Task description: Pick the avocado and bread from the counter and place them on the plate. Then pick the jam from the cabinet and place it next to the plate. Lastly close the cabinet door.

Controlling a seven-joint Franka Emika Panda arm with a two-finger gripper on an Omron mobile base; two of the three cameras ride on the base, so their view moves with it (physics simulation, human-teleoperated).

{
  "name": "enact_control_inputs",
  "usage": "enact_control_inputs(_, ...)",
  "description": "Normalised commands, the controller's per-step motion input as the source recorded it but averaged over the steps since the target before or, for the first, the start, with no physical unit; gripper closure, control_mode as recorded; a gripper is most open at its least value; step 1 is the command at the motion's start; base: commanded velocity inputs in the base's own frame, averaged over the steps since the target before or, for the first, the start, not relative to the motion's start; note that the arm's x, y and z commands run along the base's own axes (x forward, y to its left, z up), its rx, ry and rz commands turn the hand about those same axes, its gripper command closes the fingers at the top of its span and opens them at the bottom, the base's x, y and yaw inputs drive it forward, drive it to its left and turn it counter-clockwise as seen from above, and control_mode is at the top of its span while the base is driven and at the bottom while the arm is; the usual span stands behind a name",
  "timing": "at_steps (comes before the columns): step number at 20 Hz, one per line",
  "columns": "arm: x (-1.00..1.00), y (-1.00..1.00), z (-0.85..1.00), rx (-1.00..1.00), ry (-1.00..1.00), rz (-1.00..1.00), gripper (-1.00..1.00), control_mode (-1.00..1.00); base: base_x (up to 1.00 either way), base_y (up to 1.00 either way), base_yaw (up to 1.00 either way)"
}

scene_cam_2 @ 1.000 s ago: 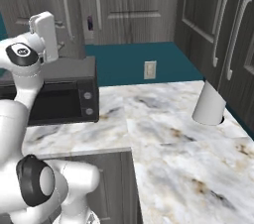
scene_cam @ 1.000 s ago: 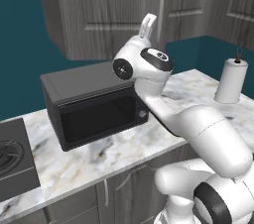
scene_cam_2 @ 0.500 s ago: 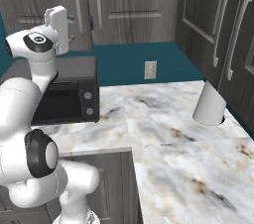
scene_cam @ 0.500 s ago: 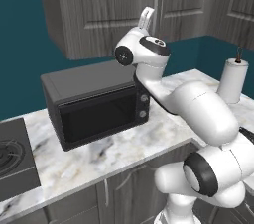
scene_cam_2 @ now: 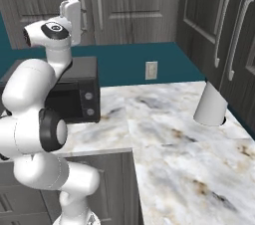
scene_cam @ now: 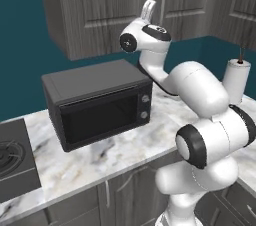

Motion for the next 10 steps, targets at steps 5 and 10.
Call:
enact_control_inputs(5, 0.65, -0.4, 0.02, 0.0, 0.0, 0.0, -1.0, -1.0, 0.0, 0.0, 0.0)
enact_control_inputs(10, 0.74, -0.43, 0.0, 0.0, 0.0, 0.0, -1.0, -1.0, 0.0, 0.0, 0.0)
